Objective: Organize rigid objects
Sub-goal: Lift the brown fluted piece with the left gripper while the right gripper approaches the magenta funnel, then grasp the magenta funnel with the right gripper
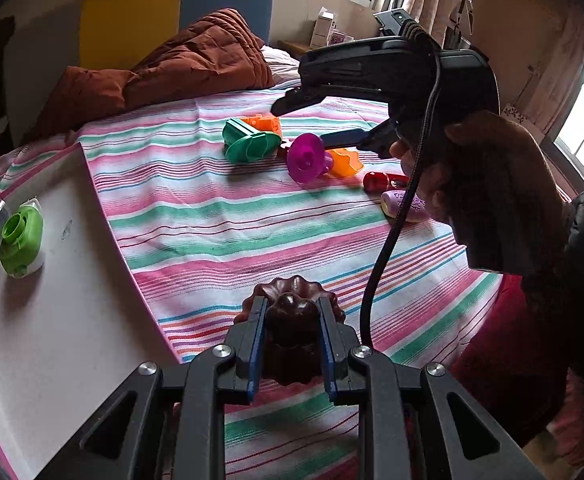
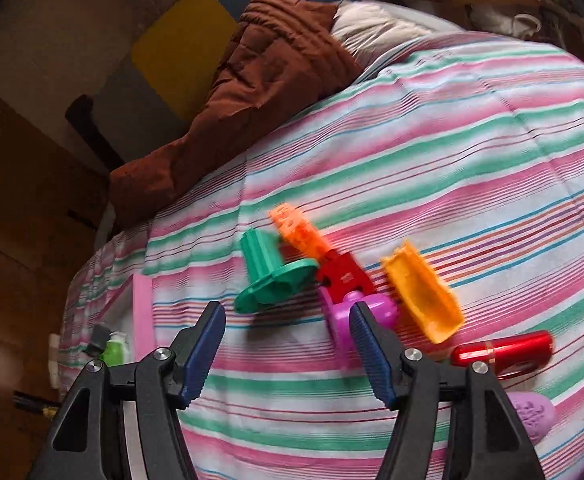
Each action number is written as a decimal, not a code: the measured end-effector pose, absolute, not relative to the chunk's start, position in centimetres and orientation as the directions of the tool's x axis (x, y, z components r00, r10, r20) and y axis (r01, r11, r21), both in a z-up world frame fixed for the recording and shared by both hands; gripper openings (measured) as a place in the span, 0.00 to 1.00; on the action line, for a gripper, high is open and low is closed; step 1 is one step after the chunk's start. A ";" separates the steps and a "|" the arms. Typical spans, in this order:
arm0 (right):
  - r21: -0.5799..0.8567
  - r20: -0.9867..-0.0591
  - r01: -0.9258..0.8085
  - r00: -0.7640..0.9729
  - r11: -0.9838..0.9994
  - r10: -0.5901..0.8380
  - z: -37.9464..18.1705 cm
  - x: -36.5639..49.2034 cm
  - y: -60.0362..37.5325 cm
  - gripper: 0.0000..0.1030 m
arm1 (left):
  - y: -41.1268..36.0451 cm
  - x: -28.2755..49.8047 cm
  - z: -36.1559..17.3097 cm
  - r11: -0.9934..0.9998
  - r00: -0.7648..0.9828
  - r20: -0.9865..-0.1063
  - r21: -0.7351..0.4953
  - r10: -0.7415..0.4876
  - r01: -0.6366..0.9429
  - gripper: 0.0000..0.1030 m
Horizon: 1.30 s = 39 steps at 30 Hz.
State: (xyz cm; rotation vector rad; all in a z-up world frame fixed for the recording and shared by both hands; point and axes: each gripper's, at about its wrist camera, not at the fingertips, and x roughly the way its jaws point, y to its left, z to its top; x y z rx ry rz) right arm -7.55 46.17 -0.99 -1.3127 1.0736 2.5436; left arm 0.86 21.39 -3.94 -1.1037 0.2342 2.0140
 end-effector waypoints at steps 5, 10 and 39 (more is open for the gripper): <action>0.681 -0.637 -0.185 -0.628 -0.708 -0.448 -0.4 -8.0 44.0 0.65 | 21.2 0.9 -3.9 -0.658 -0.292 -0.771 -0.209 0.566 -0.723 0.23; 0.701 -0.614 -0.223 -0.672 -0.677 -0.415 -0.1 -6.9 45.3 0.65 | 21.2 0.8 -4.0 -0.660 -0.290 -0.771 -0.215 0.567 -0.720 0.23; 0.244 -0.931 -0.369 -0.347 -0.897 -0.111 -4.6 -7.5 43.5 0.53 | 20.7 0.6 -3.9 -0.666 -0.282 -0.769 -0.238 0.574 -0.707 0.23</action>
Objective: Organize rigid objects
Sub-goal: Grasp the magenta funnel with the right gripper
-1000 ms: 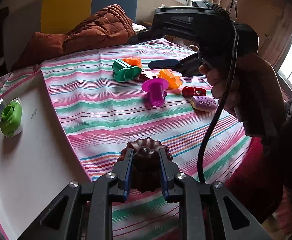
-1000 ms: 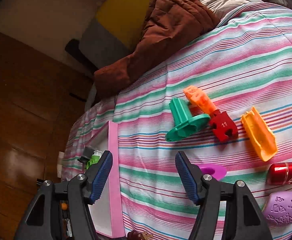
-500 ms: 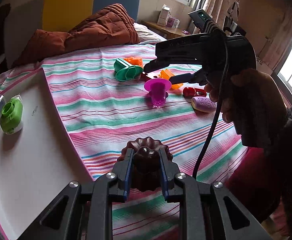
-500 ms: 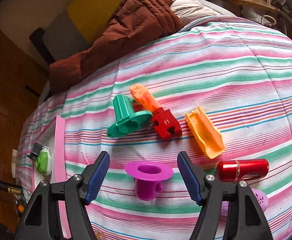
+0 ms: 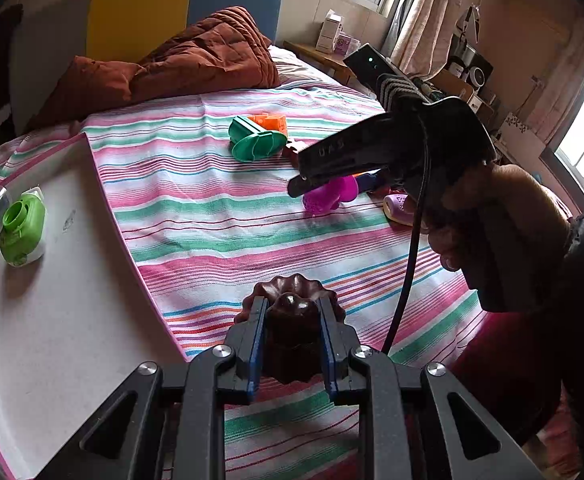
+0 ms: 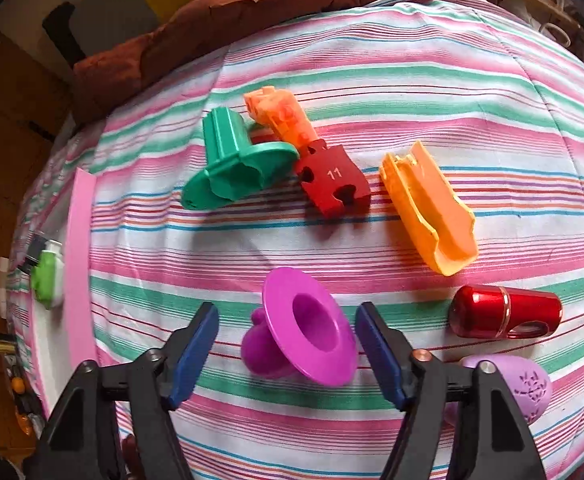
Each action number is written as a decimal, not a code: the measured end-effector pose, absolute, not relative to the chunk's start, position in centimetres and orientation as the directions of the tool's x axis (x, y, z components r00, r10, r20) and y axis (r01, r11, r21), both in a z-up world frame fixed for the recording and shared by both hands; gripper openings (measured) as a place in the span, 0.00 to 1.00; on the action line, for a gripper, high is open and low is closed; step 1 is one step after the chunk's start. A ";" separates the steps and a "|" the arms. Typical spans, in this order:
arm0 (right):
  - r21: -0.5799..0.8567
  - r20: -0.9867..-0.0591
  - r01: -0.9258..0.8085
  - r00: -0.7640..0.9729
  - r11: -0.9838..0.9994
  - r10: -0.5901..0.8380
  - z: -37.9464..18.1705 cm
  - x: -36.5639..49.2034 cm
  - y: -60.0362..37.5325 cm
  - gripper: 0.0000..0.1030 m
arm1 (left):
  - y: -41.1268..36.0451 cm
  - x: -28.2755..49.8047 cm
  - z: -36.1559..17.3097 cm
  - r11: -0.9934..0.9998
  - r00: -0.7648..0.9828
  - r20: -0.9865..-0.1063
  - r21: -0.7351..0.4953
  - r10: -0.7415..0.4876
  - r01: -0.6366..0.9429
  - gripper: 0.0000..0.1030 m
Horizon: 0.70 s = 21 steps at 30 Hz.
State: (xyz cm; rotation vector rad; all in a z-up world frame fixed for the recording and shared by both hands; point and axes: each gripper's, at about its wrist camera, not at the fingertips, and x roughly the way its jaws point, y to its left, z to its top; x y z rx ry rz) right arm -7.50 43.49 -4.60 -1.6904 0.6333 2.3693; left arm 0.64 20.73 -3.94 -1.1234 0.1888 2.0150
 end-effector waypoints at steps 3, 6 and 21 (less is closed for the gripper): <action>0.154 -0.943 -0.352 -0.333 -0.923 -0.030 -4.6 -7.5 42.9 0.38 | 20.8 0.7 -4.0 -0.666 -0.284 -0.768 -0.236 0.574 -0.708 0.23; 0.118 -0.945 -0.327 -0.326 -0.938 -0.005 -4.7 -7.6 42.3 0.38 | 20.8 0.8 -4.0 -0.665 -0.286 -0.767 -0.232 0.574 -0.710 0.23; 0.032 -0.940 -0.244 -0.336 -0.969 0.053 -4.8 -7.3 40.9 0.34 | 19.4 0.3 -1.6 -0.680 -0.323 -0.740 -0.240 0.590 -0.693 0.23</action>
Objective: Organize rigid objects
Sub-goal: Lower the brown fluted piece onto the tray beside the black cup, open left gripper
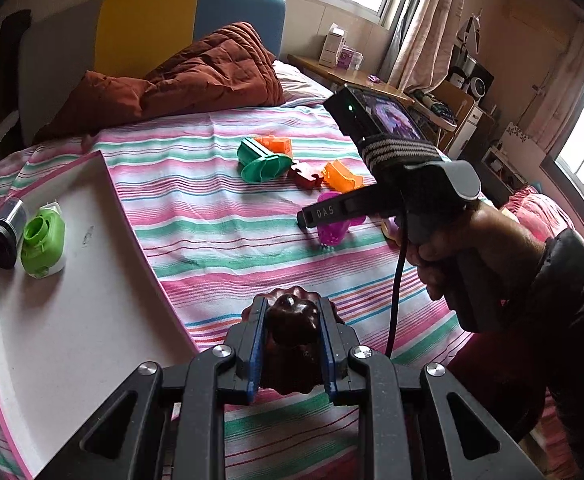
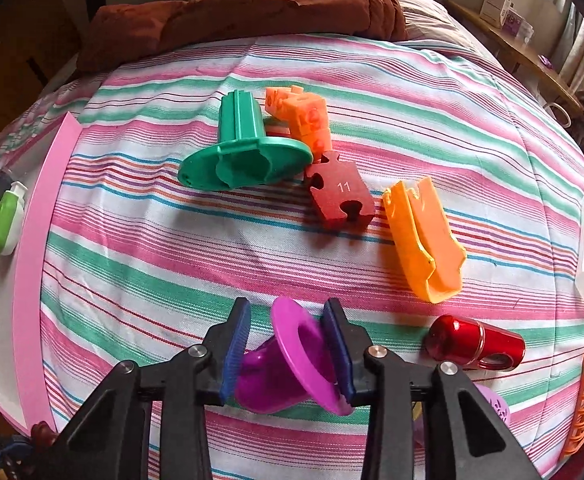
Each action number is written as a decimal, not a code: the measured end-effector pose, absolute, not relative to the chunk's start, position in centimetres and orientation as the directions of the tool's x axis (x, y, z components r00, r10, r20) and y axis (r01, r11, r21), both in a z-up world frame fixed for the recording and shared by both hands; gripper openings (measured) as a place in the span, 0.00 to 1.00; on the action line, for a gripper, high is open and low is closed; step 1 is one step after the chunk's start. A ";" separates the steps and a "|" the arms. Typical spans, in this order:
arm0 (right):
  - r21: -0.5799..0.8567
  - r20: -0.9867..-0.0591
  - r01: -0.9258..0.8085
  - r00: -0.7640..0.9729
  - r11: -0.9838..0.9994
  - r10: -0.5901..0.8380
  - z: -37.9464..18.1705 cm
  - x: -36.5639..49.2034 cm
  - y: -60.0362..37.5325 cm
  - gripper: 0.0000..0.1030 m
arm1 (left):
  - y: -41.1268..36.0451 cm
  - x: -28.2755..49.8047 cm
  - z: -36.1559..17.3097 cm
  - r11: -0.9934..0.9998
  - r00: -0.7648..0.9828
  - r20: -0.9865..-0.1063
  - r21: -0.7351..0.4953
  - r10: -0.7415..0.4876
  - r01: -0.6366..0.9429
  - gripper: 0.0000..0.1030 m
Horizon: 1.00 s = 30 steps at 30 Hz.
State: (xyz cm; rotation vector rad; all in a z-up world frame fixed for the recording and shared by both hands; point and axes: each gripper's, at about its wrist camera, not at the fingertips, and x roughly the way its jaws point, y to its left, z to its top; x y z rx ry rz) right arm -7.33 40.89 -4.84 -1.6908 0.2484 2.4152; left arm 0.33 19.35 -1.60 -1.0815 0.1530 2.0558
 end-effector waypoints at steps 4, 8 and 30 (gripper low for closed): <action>0.013 -0.939 -0.229 -0.338 -0.973 0.067 -4.9 -7.4 40.4 0.34 | 16.8 -1.3 0.0 -0.722 -0.372 -0.719 -0.257 0.587 -0.642 0.23; 0.002 -0.938 -0.223 -0.339 -0.975 0.075 -4.8 -7.3 40.8 0.33 | 13.0 -3.9 0.8 -0.792 -0.452 -0.711 -0.245 0.539 -0.559 0.23; -0.033 -0.932 -0.198 -0.348 -0.980 0.101 -5.2 -8.5 39.8 0.33 | 3.6 -15.0 -4.0 -0.950 -0.551 -0.788 -0.134 0.275 -0.283 0.26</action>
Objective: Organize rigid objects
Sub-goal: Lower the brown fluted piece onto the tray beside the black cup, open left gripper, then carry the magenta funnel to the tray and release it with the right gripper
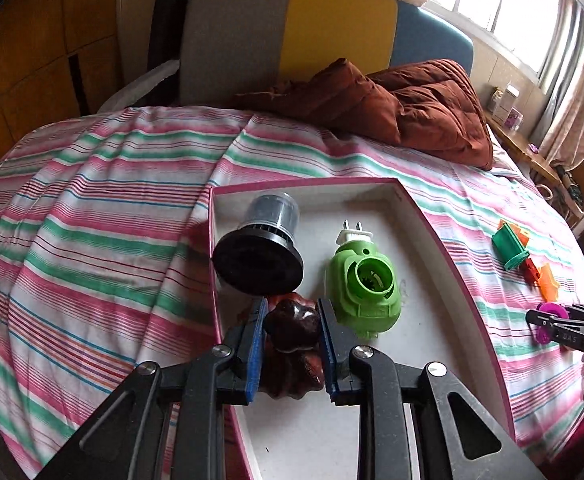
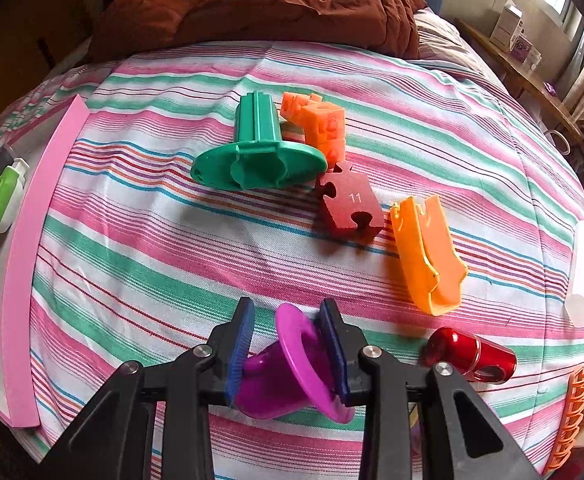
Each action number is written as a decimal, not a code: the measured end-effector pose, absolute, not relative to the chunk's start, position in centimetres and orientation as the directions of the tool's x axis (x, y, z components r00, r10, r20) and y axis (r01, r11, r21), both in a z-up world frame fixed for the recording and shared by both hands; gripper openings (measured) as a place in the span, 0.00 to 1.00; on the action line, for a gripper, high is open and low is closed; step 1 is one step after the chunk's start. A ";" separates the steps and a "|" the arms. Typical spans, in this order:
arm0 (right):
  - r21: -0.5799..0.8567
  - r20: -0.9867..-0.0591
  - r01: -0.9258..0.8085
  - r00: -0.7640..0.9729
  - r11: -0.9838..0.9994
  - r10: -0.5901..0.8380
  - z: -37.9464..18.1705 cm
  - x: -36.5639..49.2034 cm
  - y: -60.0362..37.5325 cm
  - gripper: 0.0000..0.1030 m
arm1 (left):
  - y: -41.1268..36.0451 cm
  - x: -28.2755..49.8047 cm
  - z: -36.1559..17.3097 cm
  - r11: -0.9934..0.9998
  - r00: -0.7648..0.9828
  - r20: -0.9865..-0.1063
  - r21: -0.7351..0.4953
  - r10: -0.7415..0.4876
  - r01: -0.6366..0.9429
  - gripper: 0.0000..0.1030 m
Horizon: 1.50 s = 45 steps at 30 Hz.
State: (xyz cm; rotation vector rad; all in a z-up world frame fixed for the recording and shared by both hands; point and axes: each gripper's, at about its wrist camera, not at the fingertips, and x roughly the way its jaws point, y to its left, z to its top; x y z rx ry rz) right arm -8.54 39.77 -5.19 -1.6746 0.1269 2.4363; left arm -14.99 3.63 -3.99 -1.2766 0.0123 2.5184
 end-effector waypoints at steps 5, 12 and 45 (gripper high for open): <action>-0.039 -0.931 -0.195 -0.348 -0.980 0.107 -5.0 -8.1 39.9 0.33 | 3.0 -13.8 -3.0 -0.952 -0.583 -0.762 -0.151 0.283 -0.265 0.39; -0.048 -0.930 -0.198 -0.349 -0.979 0.116 -5.0 -8.0 39.6 0.33 | 2.4 -10.1 -1.2 -0.964 -0.640 -0.726 -0.133 0.253 -0.230 0.49; -0.113 -0.913 -0.178 -0.369 -0.978 0.173 -4.7 -8.0 38.3 0.27 | 3.7 -3.3 -1.9 -0.956 -0.603 -0.759 -0.089 0.246 -0.278 0.54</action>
